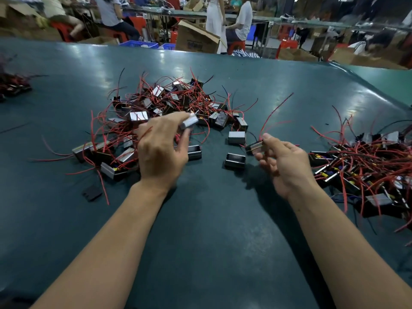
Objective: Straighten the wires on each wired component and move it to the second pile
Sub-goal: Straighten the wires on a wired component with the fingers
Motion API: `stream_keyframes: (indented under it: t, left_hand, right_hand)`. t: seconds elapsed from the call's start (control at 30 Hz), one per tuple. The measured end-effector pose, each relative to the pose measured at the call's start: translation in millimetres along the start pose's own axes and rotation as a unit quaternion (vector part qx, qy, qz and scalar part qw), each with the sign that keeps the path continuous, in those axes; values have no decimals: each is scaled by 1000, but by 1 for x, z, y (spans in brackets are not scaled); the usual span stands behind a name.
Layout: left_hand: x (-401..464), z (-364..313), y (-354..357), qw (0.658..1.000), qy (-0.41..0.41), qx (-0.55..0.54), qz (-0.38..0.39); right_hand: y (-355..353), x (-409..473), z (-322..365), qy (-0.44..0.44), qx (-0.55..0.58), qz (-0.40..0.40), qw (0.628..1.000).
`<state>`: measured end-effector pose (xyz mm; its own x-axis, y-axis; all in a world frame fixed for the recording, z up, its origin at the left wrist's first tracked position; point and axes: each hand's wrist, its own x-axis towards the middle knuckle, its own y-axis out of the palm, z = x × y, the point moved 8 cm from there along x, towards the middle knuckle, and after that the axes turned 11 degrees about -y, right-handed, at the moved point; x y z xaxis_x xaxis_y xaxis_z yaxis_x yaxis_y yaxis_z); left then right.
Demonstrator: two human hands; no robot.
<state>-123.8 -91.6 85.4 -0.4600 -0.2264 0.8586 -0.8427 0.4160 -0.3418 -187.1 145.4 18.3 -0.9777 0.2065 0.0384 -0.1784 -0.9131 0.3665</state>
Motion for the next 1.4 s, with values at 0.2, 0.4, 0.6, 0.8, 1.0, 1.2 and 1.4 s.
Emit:
stream_keyframes:
  t: [0.2, 0.4, 0.6, 0.8, 1.0, 1.2, 1.4]
  left_hand:
    - [-4, -8, -1, 999, 12, -27, -21]
    - [-12, -38, -10, 992, 78, -96, -11]
    - [-25, -62, 23, 958, 93, -194, 187]
    - [-5, 27, 21, 970, -169, 113, 133]
    - [-8, 69, 43, 891, -242, 279, 265]
    - [-3, 66, 35, 899, -300, 249, 202]
    - [-3, 71, 30, 908, -324, 205, 173]
  right_hand:
    - [11, -3, -11, 42, 33, 37, 998]
    - [44, -24, -13, 67, -25, 202, 977]
    - [49, -31, -6, 37, 3, 233, 972]
    - [39, -25, 4, 7, 39, 190, 981]
    - [40, -27, 4, 0, 44, 201, 979]
    - [38, -25, 4, -7, 21, 208, 978]
    - [38, -25, -1, 5, 9, 212, 977]
